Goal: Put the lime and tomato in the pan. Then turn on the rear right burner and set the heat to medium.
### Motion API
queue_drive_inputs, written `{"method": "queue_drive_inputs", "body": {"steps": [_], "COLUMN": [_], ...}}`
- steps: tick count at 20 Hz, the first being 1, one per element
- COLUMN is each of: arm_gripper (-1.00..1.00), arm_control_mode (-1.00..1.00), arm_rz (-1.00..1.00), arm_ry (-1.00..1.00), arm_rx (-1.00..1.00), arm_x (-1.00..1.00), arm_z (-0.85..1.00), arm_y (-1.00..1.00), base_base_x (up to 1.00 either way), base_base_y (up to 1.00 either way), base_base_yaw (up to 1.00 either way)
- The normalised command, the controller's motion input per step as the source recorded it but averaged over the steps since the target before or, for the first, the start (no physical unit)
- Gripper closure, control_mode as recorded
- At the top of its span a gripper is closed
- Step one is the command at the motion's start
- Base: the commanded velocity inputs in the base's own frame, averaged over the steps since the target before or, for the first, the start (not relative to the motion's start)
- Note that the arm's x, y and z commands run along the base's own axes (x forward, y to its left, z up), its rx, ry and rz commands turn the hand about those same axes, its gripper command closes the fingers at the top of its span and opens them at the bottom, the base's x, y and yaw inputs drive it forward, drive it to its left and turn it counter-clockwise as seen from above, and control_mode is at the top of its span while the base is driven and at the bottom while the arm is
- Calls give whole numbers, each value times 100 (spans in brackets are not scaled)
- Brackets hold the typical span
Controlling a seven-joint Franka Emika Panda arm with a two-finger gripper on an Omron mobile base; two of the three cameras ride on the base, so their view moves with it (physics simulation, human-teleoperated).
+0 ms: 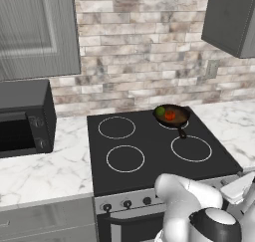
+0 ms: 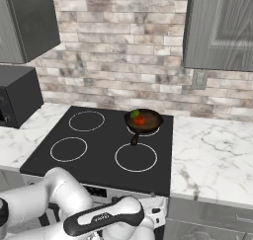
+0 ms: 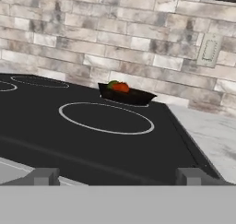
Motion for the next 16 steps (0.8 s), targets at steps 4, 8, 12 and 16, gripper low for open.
{"method": "queue_drive_inputs", "body": {"steps": [4, 8, 12, 16], "arm_gripper": [-100, -100, -100, -100], "arm_control_mode": [-100, -100, -100, -100], "arm_rz": [0, 0, 0, 0], "arm_ry": [0, 0, 0, 0], "arm_rx": [14, 18, 12, 18], "arm_x": [-11, -12, -5, -3], "arm_z": [-31, -5, 0, -8], "arm_y": [0, 0, 1, 8], "base_base_x": [0, 0, 0, 0], "base_base_y": [0, 0, 0, 0], "base_base_yaw": [0, 0, 0, 0]}}
